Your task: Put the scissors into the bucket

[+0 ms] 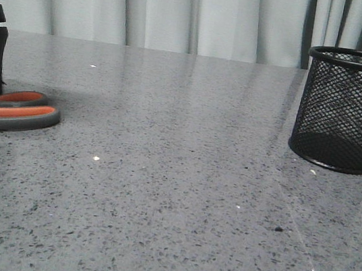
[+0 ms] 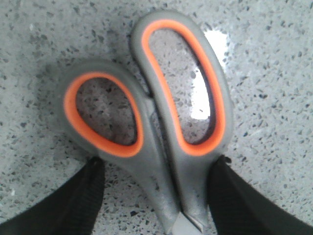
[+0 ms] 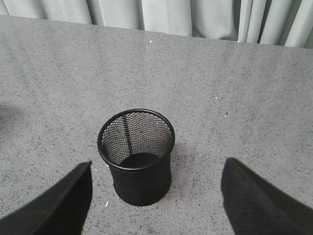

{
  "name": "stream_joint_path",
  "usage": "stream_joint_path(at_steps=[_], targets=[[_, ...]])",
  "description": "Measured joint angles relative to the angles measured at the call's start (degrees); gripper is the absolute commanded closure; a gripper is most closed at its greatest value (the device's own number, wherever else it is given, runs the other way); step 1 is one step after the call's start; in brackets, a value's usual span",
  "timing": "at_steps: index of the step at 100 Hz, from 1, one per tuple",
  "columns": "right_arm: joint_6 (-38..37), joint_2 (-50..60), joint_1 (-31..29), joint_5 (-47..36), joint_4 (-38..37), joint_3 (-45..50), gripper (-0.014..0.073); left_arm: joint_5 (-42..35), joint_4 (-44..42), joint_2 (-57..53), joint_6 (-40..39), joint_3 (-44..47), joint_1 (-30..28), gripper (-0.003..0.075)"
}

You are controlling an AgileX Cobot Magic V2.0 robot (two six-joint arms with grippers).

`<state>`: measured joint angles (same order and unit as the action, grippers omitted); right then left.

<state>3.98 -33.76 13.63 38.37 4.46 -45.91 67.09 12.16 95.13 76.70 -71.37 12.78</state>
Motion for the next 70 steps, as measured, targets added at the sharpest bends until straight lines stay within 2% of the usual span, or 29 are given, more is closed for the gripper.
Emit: stream_joint_path(at_steps=[24,38,50,70], targets=[[0.0,0.0,0.0,0.0,0.0,0.0,0.0096,-0.2,1.6,0.2,-0.2,0.0,0.0,0.0587],[0.0,0.0,0.0,0.0,0.0,0.0,0.0096,0.0,2.0,0.2,-0.5,0.0,-0.1,0.068],[0.0,0.0,0.0,0.0,0.0,0.0,0.0096,0.5,3.1,0.2,-0.5,0.0,-0.1,0.0719],[0.0,0.0,0.0,0.0,0.1,0.0,0.0096,-0.9,3.8,-2.1,-0.5,0.1,-0.1,0.0721]])
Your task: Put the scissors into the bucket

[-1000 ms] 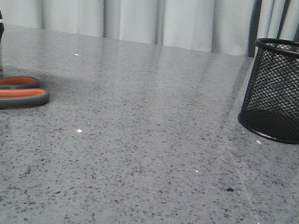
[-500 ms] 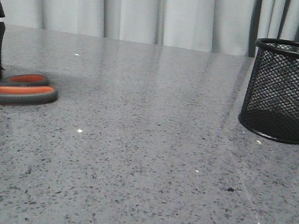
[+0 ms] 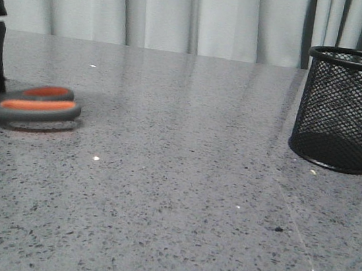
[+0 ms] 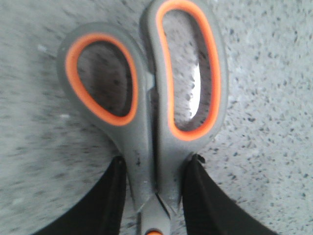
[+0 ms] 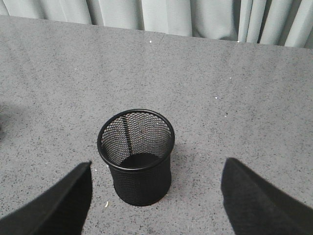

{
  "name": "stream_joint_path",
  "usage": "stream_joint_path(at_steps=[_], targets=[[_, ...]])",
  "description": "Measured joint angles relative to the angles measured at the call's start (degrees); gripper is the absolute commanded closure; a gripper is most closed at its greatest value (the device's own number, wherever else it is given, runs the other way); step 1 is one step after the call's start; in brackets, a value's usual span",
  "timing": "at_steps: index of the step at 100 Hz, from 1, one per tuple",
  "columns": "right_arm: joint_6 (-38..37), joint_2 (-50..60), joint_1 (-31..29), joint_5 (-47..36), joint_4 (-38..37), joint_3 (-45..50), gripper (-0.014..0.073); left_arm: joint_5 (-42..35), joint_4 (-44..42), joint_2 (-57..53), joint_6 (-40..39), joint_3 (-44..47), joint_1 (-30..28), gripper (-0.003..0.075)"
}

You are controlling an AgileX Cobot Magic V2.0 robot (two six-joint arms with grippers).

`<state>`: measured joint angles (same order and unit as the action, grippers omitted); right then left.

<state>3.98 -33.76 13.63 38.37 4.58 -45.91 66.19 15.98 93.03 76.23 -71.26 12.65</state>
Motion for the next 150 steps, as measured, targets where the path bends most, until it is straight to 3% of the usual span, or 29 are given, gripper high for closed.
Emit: stream_joint_path(at_steps=[23,48,59,94,136,143,150], targets=[[1.4,0.0,0.0,-1.7,6.1,0.0,0.0096,-4.4,6.3,-6.4,0.0,-4.8,0.1,0.0721],[18.7,-0.4,2.6,-8.9,31.9,-1.0,0.0095,-5.8,9.9,-10.7,0.6,-13.1,7.5,0.0721],[21.3,-2.2,4.2,-10.7,37.8,-1.1,0.0095,-7.3,10.3,-11.1,1.1,-16.2,12.9,0.0721],[23.2,-9.8,11.7,-12.6,42.4,-3.7,0.0095,-11.9,10.6,-11.2,1.3,-18.4,24.8,0.0721],[23.3,-19.6,13.7,-18.8,41.0,-4.4,0.0097,-13.0,10.6,-11.2,1.5,-18.4,28.3,0.0721],[23.3,-20.4,13.7,-19.9,41.1,-4.4,0.0133,-13.1,10.9,-11.2,1.5,-18.4,28.3,0.0721],[23.3,-20.9,13.7,-20.1,41.3,-4.5,0.0238,-13.4,10.8,-11.2,1.5,-18.4,28.3,0.0721]])
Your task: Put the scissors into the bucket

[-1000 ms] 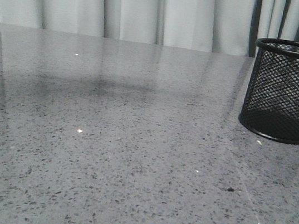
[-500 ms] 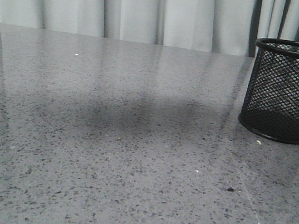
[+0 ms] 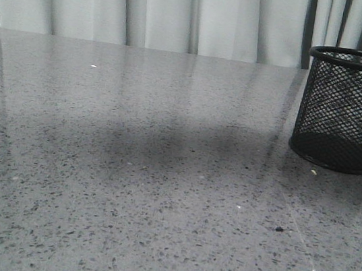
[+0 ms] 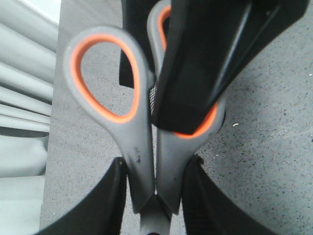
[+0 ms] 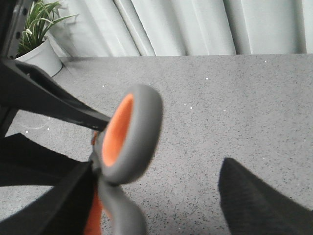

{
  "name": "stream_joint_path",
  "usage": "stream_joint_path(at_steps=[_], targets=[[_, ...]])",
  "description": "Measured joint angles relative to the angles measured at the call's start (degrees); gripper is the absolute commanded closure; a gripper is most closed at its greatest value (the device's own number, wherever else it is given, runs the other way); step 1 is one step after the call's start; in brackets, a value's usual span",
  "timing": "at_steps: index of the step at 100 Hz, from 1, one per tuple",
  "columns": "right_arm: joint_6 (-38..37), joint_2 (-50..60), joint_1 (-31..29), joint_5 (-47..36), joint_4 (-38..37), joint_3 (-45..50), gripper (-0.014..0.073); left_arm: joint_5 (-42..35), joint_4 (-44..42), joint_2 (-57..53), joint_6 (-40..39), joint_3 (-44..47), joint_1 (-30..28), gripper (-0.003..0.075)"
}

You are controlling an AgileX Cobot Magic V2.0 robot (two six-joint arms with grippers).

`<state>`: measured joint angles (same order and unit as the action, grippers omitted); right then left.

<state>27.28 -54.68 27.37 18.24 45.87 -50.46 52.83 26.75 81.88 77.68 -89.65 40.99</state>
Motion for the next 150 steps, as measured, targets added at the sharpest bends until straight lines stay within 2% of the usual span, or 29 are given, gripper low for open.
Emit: stream_joint_path(at_steps=[19,46,53,62,71,81,96,114,127,150], targets=[[0.1,-0.7,0.4,0.9,1.6,-0.4,0.0671,-0.6,-1.5,0.1,0.5,0.0,0.0,0.0721],[0.2,-2.0,0.1,0.1,1.3,-0.1,0.0667,-1.1,2.1,-0.8,0.4,0.0,0.2,0.0714],[0.2,-2.0,0.1,0.1,1.2,-1.0,0.0667,-1.9,2.1,-1.7,0.4,0.0,0.2,0.0673],[0.2,-2.0,-0.4,0.1,-0.6,-3.0,0.0667,-3.5,1.6,-4.0,0.1,0.0,0.2,0.058],[0.2,-2.0,-2.1,1.5,-3.4,-5.6,0.0667,-5.4,0.3,-7.8,-3.7,0.0,0.2,0.0526],[0.2,-2.0,-5.5,6.4,-7.0,-8.9,0.0666,-5.7,-3.6,-12.6,-15.4,-0.1,0.2,0.0556],[0.2,-2.0,-12.6,18.5,-12.6,-15.1,0.0666,0.8,-13.1,-18.9,-33.2,-0.1,0.2,0.0742],[0.2,-2.8,-20.3,34.8,-17.8,-22.6,0.0666,4.4,-21.9,-26.2,-50.2,5.0,0.2,0.074],[0.1,-5.1,-22.4,41.9,-20.2,-24.5,0.0666,1.5,-22.3,-33.2,-54.5,12.4,0.2,0.074],[-2.2,-10.3,-22.7,44.8,-27.9,-24.5,0.0666,-11.0,-17.2,-46.1,-55.4,30.2,0.2,0.074]])
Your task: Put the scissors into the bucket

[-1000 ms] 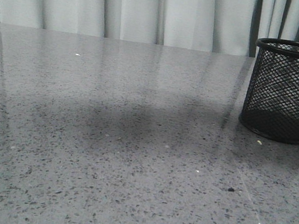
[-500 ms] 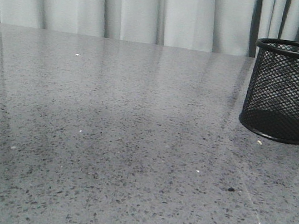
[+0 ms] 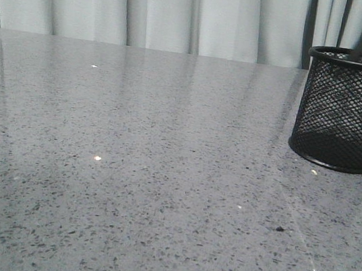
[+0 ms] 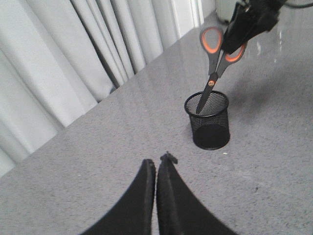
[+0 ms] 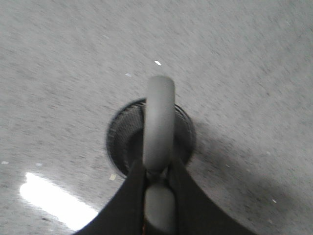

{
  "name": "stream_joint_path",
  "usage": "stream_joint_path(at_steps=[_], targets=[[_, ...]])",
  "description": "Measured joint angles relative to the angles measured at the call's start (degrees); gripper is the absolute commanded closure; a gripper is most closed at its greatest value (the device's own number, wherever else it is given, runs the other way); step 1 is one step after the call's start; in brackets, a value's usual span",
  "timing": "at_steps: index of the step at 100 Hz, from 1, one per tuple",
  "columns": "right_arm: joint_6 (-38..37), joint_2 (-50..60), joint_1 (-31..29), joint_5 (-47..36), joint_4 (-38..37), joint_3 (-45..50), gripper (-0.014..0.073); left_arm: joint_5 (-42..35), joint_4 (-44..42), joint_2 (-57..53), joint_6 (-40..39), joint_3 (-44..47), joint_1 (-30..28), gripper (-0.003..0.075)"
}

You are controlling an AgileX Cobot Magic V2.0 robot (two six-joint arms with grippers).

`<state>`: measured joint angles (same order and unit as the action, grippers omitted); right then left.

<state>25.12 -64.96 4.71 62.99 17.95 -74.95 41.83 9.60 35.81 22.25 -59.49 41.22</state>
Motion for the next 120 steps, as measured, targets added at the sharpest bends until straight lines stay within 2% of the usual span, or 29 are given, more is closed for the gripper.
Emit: stream_joint_path(at_steps=[22,46,58,70,82,99,120], targets=[[-0.7,-4.2,-0.1,-1.7,-1.0,0.0,0.0667,-7.3,3.0,-7.8,-0.1,9.5,0.0,0.074],[-0.8,-9.9,-0.1,-3.6,3.2,0.0,0.066,-8.8,3.4,-9.5,-0.1,11.1,0.0,0.074],[-0.9,-11.5,-0.1,-4.1,3.9,0.0,0.0558,-8.9,3.4,-9.5,-0.1,11.1,0.0,0.074],[-1.0,-11.8,-0.1,-5.0,4.1,0.0,0.0349,-8.9,3.4,-9.5,-0.1,11.1,0.0,0.074],[-1.0,-11.8,-0.1,-6.8,4.1,0.0,0.0209,-8.9,3.4,-9.5,-0.1,11.1,0.0,0.074],[-1.0,-11.8,-0.1,-9.5,4.1,-1.0,0.0189,-10.4,3.4,-9.5,-0.1,11.2,0.0,0.074],[-1.0,-11.8,-0.1,-10.8,3.9,-6.7,0.0207,-18.5,3.4,-9.5,-0.1,12.6,0.0,0.074]])
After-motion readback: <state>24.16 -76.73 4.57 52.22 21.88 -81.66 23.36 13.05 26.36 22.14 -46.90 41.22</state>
